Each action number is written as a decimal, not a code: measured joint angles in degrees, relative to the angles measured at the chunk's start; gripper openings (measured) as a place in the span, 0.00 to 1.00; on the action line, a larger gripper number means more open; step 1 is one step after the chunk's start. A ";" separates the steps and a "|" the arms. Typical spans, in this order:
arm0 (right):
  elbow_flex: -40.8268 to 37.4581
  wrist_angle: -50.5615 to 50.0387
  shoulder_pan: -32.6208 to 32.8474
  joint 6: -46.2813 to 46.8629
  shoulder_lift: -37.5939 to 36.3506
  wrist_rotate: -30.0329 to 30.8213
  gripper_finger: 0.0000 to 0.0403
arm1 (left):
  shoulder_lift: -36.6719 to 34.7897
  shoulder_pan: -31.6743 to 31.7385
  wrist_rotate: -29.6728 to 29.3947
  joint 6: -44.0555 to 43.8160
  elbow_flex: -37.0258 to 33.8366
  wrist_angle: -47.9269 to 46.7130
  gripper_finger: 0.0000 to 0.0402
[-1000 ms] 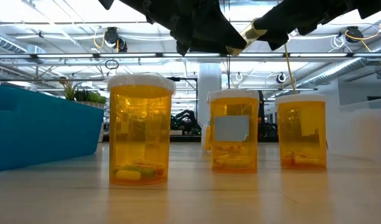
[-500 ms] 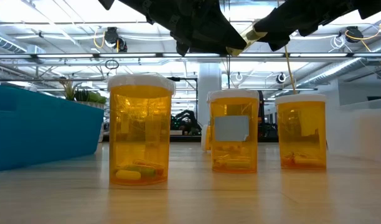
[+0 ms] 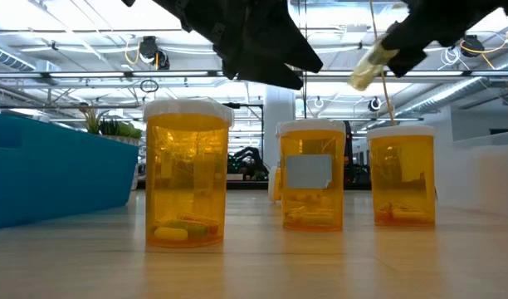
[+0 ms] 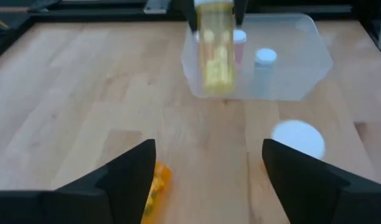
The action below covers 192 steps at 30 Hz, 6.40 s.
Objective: Pick and place medicine bottles into bin by pill shape (circle, oval)
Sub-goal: Put the yellow bottled tablet into the transparent bin, then put the orange bottled capsule into the blue bin
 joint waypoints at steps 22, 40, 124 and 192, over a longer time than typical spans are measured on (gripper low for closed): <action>0.02 -18.54 20.70 25.62 -8.19 -0.11 0.29 | 0.00 3.24 -1.44 -2.48 -0.02 -8.90 0.68; 0.02 -27.10 25.64 36.61 -8.43 -2.60 0.29 | 0.00 4.43 -0.54 -0.25 -0.02 -11.61 0.68; 0.02 -31.91 24.18 20.03 -12.51 9.27 0.53 | -0.02 7.91 4.88 11.91 0.37 -15.46 0.68; -0.04 -25.77 17.42 -2.35 -14.45 28.57 0.53 | 2.29 12.19 12.57 5.91 -15.63 14.41 0.68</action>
